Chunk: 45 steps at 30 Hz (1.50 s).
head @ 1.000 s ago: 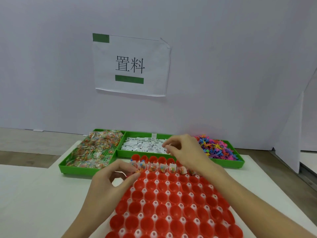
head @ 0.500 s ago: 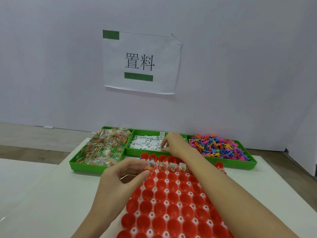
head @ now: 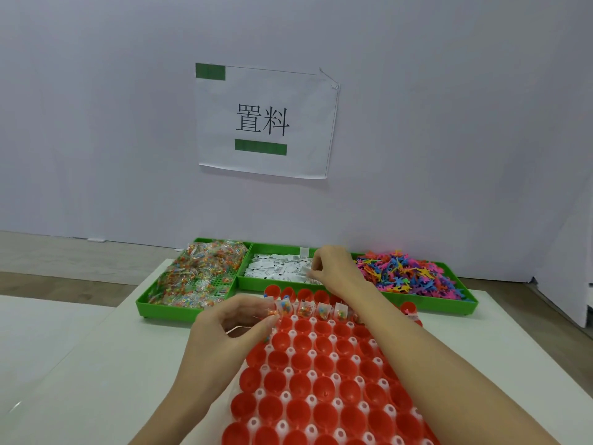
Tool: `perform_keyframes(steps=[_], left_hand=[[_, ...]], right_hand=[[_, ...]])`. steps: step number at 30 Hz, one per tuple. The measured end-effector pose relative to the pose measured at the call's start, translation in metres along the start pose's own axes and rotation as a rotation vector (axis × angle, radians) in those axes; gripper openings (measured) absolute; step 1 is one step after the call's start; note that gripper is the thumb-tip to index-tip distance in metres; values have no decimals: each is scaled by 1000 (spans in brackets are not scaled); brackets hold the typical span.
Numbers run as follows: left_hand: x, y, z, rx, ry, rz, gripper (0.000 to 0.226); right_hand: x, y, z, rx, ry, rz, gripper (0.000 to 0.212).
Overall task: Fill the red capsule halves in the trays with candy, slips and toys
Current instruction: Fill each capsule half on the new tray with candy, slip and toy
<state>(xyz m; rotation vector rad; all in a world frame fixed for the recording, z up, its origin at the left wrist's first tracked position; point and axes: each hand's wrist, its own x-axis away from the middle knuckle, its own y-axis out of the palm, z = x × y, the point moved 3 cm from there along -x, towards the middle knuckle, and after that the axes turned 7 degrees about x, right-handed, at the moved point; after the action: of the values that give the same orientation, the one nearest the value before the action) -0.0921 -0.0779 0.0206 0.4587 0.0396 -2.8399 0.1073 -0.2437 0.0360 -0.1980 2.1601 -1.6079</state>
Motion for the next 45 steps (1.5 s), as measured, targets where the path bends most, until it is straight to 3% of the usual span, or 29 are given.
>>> perform_keyframes(steps=[5,9,13,18,25,36,39,45], left_hand=[[2,-3,4,76,-58,-5,21],[5,-1,12,148,-93,-44,23],[16,12,17,172,-104,-107,21],[31,30,23,123,-74,-200,22],[36,35,27,132,-65,-219,33],[31,32,18,136,-130,-275,24],[28,28,15,164,-141,-246,24],[25,25,15,220,-150,-190,22]], right_hand=[[23,-24,4,-173,34,72,29],[71,-50,6,-461,100,164,12],[144,-67,-3,-657,71,176,14],[198,-60,-21,-724,65,119,9],[213,-55,-31,-726,-14,45,11],[216,-62,-34,-685,20,-98,17],[203,-74,-18,-556,94,-163,16],[115,-97,59,-90,207,10,16]])
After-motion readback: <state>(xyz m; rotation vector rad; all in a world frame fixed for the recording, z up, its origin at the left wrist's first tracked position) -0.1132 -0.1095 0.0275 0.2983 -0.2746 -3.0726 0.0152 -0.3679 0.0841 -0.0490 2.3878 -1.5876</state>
